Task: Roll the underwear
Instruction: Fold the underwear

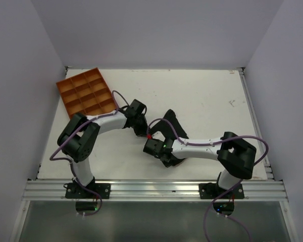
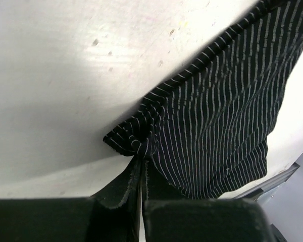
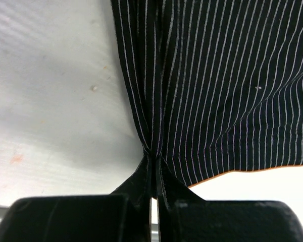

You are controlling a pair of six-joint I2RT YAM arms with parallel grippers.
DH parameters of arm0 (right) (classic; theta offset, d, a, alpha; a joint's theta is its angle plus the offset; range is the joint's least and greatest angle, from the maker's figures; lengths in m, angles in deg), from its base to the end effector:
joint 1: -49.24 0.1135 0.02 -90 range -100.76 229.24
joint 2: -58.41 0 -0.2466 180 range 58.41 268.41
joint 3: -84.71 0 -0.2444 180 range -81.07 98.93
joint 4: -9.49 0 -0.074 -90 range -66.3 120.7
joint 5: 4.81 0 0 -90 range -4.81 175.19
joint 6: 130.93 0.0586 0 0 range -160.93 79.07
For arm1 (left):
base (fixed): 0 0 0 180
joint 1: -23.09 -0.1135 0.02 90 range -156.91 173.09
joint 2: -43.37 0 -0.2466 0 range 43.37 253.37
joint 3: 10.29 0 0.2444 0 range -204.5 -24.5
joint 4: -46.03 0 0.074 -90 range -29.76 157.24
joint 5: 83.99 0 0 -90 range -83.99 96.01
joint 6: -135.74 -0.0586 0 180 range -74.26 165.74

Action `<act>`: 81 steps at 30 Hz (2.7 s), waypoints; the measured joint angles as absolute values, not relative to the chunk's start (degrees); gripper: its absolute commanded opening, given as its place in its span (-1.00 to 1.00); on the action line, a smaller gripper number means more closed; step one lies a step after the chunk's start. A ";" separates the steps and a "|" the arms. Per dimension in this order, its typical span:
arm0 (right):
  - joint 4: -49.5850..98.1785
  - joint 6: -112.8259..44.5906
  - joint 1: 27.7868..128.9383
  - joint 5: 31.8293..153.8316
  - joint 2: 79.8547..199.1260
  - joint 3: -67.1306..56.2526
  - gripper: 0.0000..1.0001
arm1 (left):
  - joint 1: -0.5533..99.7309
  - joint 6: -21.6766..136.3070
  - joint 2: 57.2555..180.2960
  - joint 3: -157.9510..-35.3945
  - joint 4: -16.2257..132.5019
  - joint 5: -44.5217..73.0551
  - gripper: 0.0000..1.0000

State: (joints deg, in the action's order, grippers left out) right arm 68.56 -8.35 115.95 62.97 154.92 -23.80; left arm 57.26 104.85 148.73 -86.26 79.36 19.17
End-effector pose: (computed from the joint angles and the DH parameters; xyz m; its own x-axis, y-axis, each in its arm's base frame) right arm 0.1321 0.2508 0.1276 -0.7810 -0.5535 -0.2893 -0.4918 0.8305 -0.2615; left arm 0.2890 -0.2123 0.1149 -0.9209 -0.3848 -0.0617 -0.3059 0.8119 -0.4972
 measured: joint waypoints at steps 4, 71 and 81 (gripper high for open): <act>67.21 -8.46 116.63 65.86 151.23 -25.33 -1.00 | 57.22 104.15 141.98 -83.51 82.79 17.08 -0.60; 53.77 -2.61 121.24 80.04 143.18 -31.64 -1.00 | 62.46 86.36 135.49 -71.73 75.75 15.04 -1.00; 51.71 -3.41 121.24 81.31 143.18 -30.59 -1.00 | 60.72 85.26 132.71 -81.58 76.62 23.00 -1.00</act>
State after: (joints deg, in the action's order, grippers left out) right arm 51.71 -3.41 121.24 81.31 143.18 -30.59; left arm 60.72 85.26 132.71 -81.58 76.62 23.00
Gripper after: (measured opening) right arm 0.025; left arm 0.005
